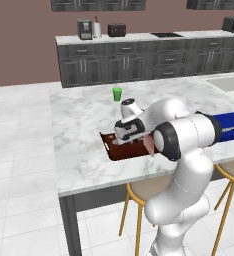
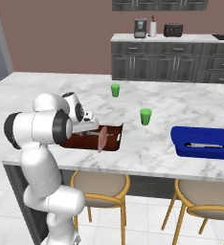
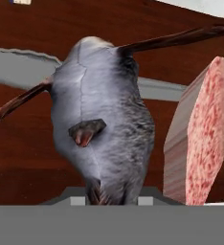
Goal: Gather the sweet potato and garlic from the fridge and place them on a tray on the dining counter. Then gather the fish and steak from the fridge and place them on the other tray.
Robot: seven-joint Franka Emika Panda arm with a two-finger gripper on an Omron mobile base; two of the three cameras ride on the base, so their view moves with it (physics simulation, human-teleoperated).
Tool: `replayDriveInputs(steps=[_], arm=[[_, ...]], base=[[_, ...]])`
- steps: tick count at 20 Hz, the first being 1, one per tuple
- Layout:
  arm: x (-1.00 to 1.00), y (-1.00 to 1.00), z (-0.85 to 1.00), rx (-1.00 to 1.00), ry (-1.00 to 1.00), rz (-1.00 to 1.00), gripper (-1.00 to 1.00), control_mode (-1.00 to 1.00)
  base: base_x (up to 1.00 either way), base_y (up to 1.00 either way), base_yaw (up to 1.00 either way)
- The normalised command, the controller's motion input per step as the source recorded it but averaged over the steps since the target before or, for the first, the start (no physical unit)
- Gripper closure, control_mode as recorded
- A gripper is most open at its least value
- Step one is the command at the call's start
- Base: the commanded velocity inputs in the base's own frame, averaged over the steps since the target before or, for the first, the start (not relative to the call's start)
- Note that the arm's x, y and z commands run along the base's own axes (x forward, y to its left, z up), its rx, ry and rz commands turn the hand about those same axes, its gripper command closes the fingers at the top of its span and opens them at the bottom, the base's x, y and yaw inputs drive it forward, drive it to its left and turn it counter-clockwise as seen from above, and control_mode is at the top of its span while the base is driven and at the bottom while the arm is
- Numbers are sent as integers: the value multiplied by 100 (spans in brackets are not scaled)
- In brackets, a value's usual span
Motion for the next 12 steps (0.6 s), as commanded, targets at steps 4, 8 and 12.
replayDriveInputs(steps=[4, 8, 12], arm=[[-2, 0, -4, 0, 0, -4, 100, -100], [4, 0, -11, 0, 0, -4, 100, -100], [1, 0, -16, 0, 3, -6, -100, -100]], base=[[0, 0, 0], [0, 0, 0], [0, 0, 0]])
